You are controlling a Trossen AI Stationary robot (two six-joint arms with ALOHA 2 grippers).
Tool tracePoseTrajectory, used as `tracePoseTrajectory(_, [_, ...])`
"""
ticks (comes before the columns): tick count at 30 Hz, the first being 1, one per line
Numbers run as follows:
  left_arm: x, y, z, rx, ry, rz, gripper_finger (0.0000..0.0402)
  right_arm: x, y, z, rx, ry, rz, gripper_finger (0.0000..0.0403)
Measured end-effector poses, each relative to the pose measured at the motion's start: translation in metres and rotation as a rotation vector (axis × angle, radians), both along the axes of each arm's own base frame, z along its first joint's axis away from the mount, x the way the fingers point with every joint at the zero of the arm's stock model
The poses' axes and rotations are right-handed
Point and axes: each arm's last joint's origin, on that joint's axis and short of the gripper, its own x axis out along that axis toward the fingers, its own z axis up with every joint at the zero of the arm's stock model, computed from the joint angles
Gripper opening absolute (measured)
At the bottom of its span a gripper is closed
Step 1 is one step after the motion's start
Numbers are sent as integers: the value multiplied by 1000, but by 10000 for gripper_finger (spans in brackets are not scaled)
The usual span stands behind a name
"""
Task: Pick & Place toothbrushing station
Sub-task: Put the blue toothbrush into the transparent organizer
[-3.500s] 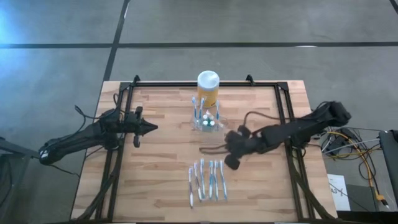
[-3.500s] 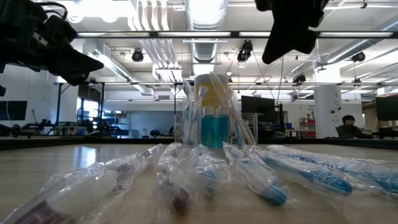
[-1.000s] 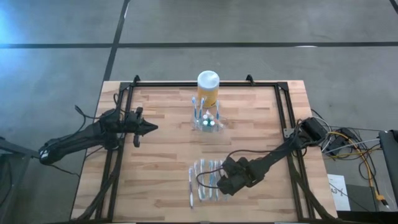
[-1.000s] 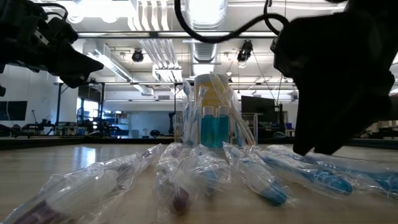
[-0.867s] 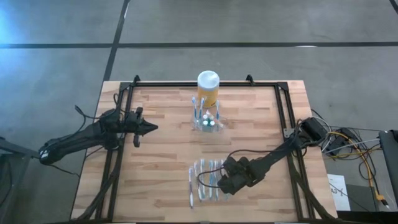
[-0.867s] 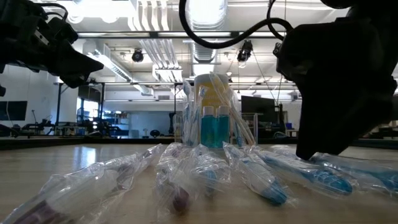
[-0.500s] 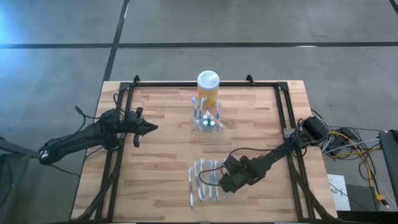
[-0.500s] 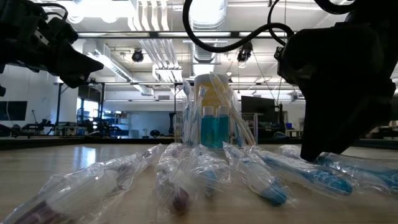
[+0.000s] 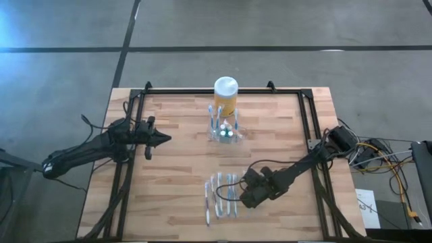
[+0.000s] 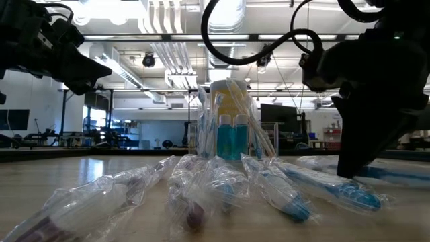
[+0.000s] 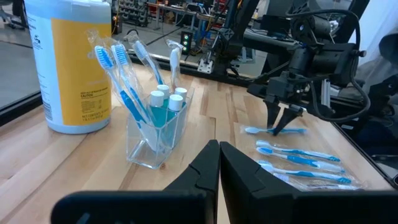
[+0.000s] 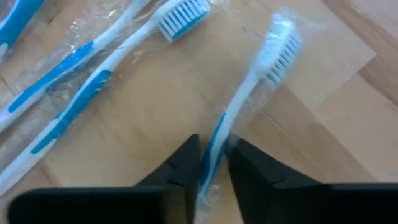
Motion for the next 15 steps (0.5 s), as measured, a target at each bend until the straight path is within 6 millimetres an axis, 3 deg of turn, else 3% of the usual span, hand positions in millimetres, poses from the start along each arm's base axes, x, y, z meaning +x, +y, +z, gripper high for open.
tracePoseTrajectory(3, [0, 0, 0, 0, 0, 0, 16, 0, 0, 1, -12, -1, 21, 26])
tracePoseTrajectory(8, [0, 0, 0, -8, 0, 1, 16, -1, 4, 15, -61, -41, 142, 20])
tracePoseTrajectory(15, [0, 0, 0, -1, 1, 14, 16, -13, 20, 74, -170, -336, 319, 19])
